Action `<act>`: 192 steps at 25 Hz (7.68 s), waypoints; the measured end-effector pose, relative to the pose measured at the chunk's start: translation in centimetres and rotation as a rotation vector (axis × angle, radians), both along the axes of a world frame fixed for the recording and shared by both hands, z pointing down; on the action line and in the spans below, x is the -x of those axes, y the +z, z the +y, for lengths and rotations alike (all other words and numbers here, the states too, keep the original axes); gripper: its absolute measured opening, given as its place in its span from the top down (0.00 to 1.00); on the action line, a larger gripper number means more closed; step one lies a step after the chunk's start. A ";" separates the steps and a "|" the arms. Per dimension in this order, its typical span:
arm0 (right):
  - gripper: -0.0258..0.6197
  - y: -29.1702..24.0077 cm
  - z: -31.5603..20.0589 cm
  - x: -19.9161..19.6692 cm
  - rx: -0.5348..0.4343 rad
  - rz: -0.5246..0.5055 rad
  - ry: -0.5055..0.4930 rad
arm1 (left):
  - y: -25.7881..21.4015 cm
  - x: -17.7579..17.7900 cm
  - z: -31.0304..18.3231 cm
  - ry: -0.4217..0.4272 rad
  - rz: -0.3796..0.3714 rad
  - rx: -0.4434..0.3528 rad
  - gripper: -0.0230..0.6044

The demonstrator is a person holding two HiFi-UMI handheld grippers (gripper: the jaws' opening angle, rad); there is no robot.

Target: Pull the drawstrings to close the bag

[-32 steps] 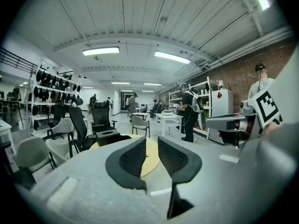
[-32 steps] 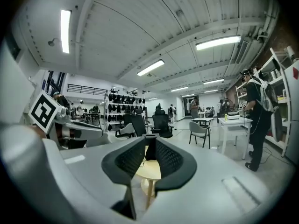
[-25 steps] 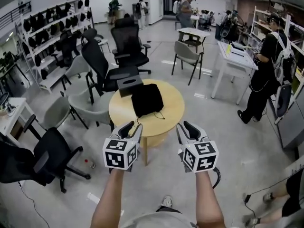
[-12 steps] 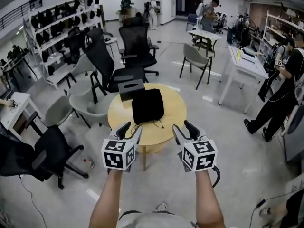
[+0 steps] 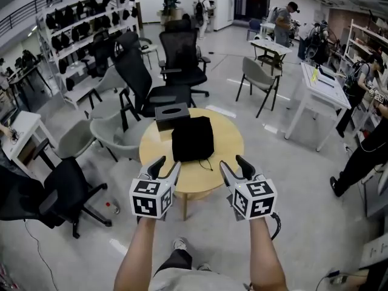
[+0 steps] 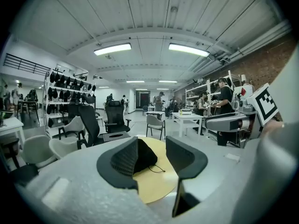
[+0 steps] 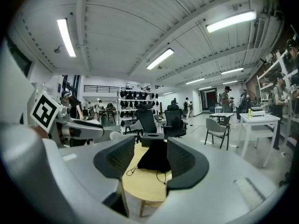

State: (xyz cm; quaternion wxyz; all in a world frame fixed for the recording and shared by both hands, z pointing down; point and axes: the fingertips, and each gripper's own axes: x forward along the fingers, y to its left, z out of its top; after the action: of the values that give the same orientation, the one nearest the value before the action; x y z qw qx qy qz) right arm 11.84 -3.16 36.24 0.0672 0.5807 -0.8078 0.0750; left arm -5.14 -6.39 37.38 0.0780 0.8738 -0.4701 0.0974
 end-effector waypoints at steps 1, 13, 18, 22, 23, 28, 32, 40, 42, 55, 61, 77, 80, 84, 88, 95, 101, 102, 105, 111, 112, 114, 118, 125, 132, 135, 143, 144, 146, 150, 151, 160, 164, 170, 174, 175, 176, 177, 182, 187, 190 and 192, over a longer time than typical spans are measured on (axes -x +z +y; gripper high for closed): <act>0.62 0.1 -0.6 0.0 0.002 0.000 -0.003 | 0.1 0.0 -0.5 -0.003 0.003 0.000 0.66; 0.61 1.6 -12.0 1.9 0.022 0.019 -0.020 | 1.1 1.3 -12.1 -0.004 0.018 0.003 0.66; 0.61 1.9 -17.5 2.7 0.025 0.020 -0.014 | 1.3 1.9 -17.9 0.008 0.020 0.003 0.66; 0.61 1.3 -21.0 3.3 0.023 0.022 -0.001 | 0.8 2.5 -21.5 0.021 0.018 -0.002 0.66; 0.61 1.2 -21.8 3.5 0.022 0.023 0.002 | 0.7 2.7 -22.4 0.024 0.018 -0.003 0.66; 0.61 1.0 -25.0 4.0 0.024 0.025 0.014 | 0.7 2.8 -25.7 0.046 0.023 -0.002 0.66; 0.61 1.0 -26.1 4.2 0.027 0.033 0.019 | 0.6 3.0 -26.9 0.054 0.037 -0.005 0.66; 0.61 1.2 -27.4 3.1 0.031 0.029 -0.001 | 1.1 2.1 -28.0 0.034 0.034 0.005 0.66; 0.61 1.2 -27.7 2.5 0.029 0.023 -0.012 | 1.1 1.7 -27.9 0.022 0.026 0.004 0.66; 0.61 2.6 -29.7 -1.7 0.060 0.039 -0.171 | 1.9 -0.2 -27.5 -0.119 -0.032 0.009 0.66; 0.61 5.1 -29.8 -1.3 0.107 0.044 -0.208 | 3.9 -0.4 -27.1 -0.108 -0.056 0.042 0.66; 0.60 15.3 -27.2 -0.2 0.312 0.087 -0.243 | 14.4 -1.9 -24.0 0.037 -0.122 0.242 0.63; 0.60 17.3 -26.4 0.2 0.357 0.091 -0.249 | 16.5 -1.9 -23.0 0.071 -0.148 0.292 0.60; 0.60 19.7 -25.4 0.6 0.408 0.090 -0.250 | 19.2 -1.7 -21.9 0.105 -0.176 0.345 0.60; 0.59 21.7 -24.7 0.9 0.449 0.088 -0.249 | 21.5 -1.6 -20.9 0.133 -0.189 0.395 0.60; 0.59 25.0 -23.1 1.0 0.523 0.082 -0.231 | 25.3 -0.7 -18.6 0.196 -0.221 0.501 0.59; 0.58 28.1 -21.3 1.3 0.587 0.086 -0.219 | 28.3 -0.2 -17.2 0.223 -0.246 0.567 0.59; 0.58 28.5 -21.0 1.5 0.596 0.087 -0.217 | 28.6 -0.2 -17.1 0.227 -0.250 0.574 0.59; 0.58 29.8 -20.5 1.9 0.627 0.090 -0.209 | 29.4 -0.1 -17.1 0.235 -0.262 0.590 0.59; 0.52 31.8 -20.0 2.6 0.668 0.136 -0.221 | 30.3 -0.3 -17.2 0.247 -0.276 0.615 0.59; 0.51 31.9 -19.9 2.7 0.666 0.151 -0.222 | 30.4 -0.4 -17.2 0.250 -0.279 0.618 0.59; 0.52 32.1 -20.0 2.8 0.659 0.183 -0.224 | 30.6 -0.4 -17.3 0.254 -0.285 0.624 0.59; 0.52 32.2 -20.1 2.9 0.659 0.246 -0.237 | 31.1 -0.4 -17.4 0.257 -0.312 0.632 0.60; 0.54 32.3 -19.2 2.7 0.657 0.321 -0.272 | 31.3 0.1 -17.6 0.260 -0.374 0.616 0.72; 0.61 32.3 -18.2 2.4 0.688 0.337 -0.277 | 31.8 0.2 -17.6 0.262 -0.406 0.621 0.74; 0.65 32.4 -17.8 2.2 0.710 0.344 -0.285 | 31.7 0.2 -17.7 0.263 -0.416 0.632 0.75; 0.75 32.5 -17.6 1.7 0.767 0.355 -0.271 | 31.6 0.4 -17.8 0.265 -0.420 0.645 0.82; 0.76 32.5 -17.6 1.7 0.774 0.355 -0.270 | 31.6 0.4 -17.8 0.264 -0.421 0.647 0.83; 0.78 32.5 -17.6 1.6 0.784 0.350 -0.267 | 31.6 0.5 -17.8 0.266 -0.424 0.651 0.84; 0.83 32.5 -17.7 1.2 0.797 0.344 -0.261 | 31.7 0.5 -17.6 0.270 -0.435 0.665 0.88; 0.85 32.4 -17.7 1.1 0.800 0.343 -0.260 | 31.7 0.4 -17.6 0.271 -0.435 0.669 0.89; 0.95 32.5 -18.0 0.8 0.826 0.336 -0.273 | 31.9 0.3 -17.6 0.278 -0.444 0.661 0.94; 0.95 32.7 -18.2 0.7 0.827 0.323 -0.283 | 31.8 0.5 -17.8 0.277 -0.456 0.639 0.95; 0.95 31.7 -19.3 -0.6 0.779 0.341 -0.251 | 30.2 0.8 -18.3 0.254 -0.448 0.603 0.95; 0.95 30.3 -20.7 -1.2 0.731 0.348 -0.234 | 28.8 1.1 -19.1 0.233 -0.453 0.565 0.95; 0.95 29.9 -21.1 -1.4 0.718 0.349 -0.229 | 28.6 1.1 -19.4 0.229 -0.452 0.555 0.95; 0.95 29.5 -21.4 -1.5 0.705 0.350 -0.224 | 28.3 1.1 -19.6 0.225 -0.449 0.546 0.95; 0.95 29.0 -21.8 -1.7 0.691 0.352 -0.219 | 27.9 1.1 -19.8 0.220 -0.448 0.537 0.95; 0.95 26.5 -23.3 -2.6 0.624 0.365 -0.201 | 25.0 1.5 -21.1 0.183 -0.448 0.482 0.95; 0.95 24.3 -24.6 -3.0 0.562 0.384 -0.199 | 22.3 1.5 -22.4 0.159 -0.444 0.419 0.95; 0.95 23.0 -25.3 -3.1 0.519 0.393 -0.191 | 20.7 1.5 -22.8 0.146 -0.443 0.388 0.95; 0.95 22.1 -25.8 -3.3 0.487 0.399 -0.185 | 19.6 1.3 -23.3 0.140 -0.442 0.360 0.95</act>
State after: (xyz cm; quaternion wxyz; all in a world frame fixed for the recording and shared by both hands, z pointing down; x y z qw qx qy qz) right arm 15.18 -28.97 58.29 0.3674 0.4750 -0.7865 0.1442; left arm -6.42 -29.69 56.98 0.1204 0.8336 -0.3896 0.3725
